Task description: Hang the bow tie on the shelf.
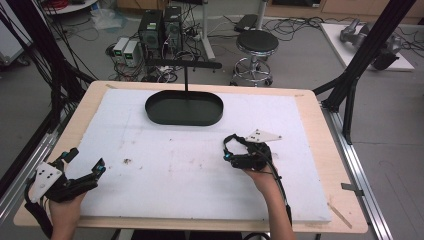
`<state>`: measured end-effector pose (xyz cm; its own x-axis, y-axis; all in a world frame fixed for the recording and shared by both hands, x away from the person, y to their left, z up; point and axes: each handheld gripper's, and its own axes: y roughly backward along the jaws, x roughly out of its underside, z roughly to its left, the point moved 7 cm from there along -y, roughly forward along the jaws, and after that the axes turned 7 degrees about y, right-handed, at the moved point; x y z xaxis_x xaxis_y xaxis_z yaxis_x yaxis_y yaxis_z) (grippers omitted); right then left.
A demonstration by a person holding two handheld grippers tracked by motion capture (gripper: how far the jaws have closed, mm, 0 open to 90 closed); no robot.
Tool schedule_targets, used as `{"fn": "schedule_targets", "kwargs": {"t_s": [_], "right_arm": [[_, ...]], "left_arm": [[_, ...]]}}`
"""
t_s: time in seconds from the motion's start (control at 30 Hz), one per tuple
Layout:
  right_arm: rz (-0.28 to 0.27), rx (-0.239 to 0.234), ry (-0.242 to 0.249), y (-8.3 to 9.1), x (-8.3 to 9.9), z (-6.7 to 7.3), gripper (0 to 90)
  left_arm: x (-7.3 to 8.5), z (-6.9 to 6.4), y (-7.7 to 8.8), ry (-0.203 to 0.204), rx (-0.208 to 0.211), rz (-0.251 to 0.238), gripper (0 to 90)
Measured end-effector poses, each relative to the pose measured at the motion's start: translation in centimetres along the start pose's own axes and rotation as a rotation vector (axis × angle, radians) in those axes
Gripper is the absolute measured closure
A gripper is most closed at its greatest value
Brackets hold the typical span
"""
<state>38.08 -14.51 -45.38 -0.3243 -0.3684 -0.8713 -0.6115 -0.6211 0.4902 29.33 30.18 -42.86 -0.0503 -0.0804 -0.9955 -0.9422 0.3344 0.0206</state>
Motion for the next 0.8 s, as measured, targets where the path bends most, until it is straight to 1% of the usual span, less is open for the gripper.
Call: {"fn": "schedule_targets", "kwargs": {"t_s": [0.03,0.07,0.1,0.13,0.17,0.23,0.27,0.33,0.4,0.43,0.47,0.5,0.53,0.57,0.6,0.7,0.73,0.8], "right_arm": [[0.022,0.004,-0.009,-0.4,0.2,0.1,24.9],[0.022,0.004,-0.009,-0.4,0.2,0.1,24.9],[0.042,0.000,-0.008,-1.0,0.5,0.1,27.0],[0.055,0.000,-0.006,-1.2,0.6,0.2,29.3],[0.055,0.000,-0.006,-1.2,0.6,0.2,29.3],[0.092,0.008,0.007,-1.7,0.9,0.4,33.1],[0.117,0.012,0.007,-2.1,1.2,0.4,35.8],[0.142,0.024,-0.001,-2.4,1.6,0.3,39.5],[0.149,0.025,-0.009,-2.5,1.7,0.2,41.1],[0.153,0.031,-0.008,-2.6,1.8,0.1,43.8],[0.173,0.039,-0.021,-2.7,2.1,-0.1,51.4],[0.173,0.039,-0.021,-2.7,2.1,-0.1,51.4],[0.186,0.043,-0.037,-2.7,2.3,-0.3,57.0],[0.186,0.043,-0.037,-2.7,2.3,-0.3,57.0],[0.194,0.044,-0.038,-2.7,2.4,-0.3,59.4],[0.217,0.052,-0.021,-2.8,2.6,-0.3,64.5],[0.238,0.057,-0.011,-2.9,2.8,-0.2,68.3],[0.244,0.066,-0.006,-2.9,2.9,-0.2,69.3]], "left_arm": [[0.0,0.0,0.0,0.002,-0.001,-0.002,10.3],[0.0,0.0,0.0,0.002,-0.001,-0.001,10.3],[0.0,0.0,0.0,0.003,-0.003,-0.001,10.3],[0.0,0.0,0.0,0.005,-0.003,-0.001,10.3],[0.0,0.1,0.0,0.003,-0.004,-0.001,10.3],[0.0,0.1,0.0,0.005,-0.005,0.001,10.3],[0.0,0.2,0.0,0.007,-0.006,0.001,10.3],[0.0,0.2,0.0,0.007,-0.006,0.000,10.3],[0.0,0.2,0.1,0.010,-0.005,-0.002,10.3],[-0.1,0.2,0.1,0.010,-0.005,-0.003,10.3],[-0.1,0.2,0.1,0.010,-0.005,-0.003,10.3],[-0.1,0.2,0.1,0.011,-0.005,-0.004,10.3],[-0.1,0.2,0.1,0.011,-0.006,-0.002,10.3],[0.0,0.2,0.1,0.012,-0.005,-0.001,10.3],[0.0,0.2,0.1,0.013,-0.006,-0.003,10.3],[0.0,0.3,0.1,0.021,-0.006,-0.002,10.3],[0.0,0.3,0.1,0.022,-0.007,-0.002,10.3],[0.0,0.4,0.2,0.021,-0.006,-0.002,10.3]]}}
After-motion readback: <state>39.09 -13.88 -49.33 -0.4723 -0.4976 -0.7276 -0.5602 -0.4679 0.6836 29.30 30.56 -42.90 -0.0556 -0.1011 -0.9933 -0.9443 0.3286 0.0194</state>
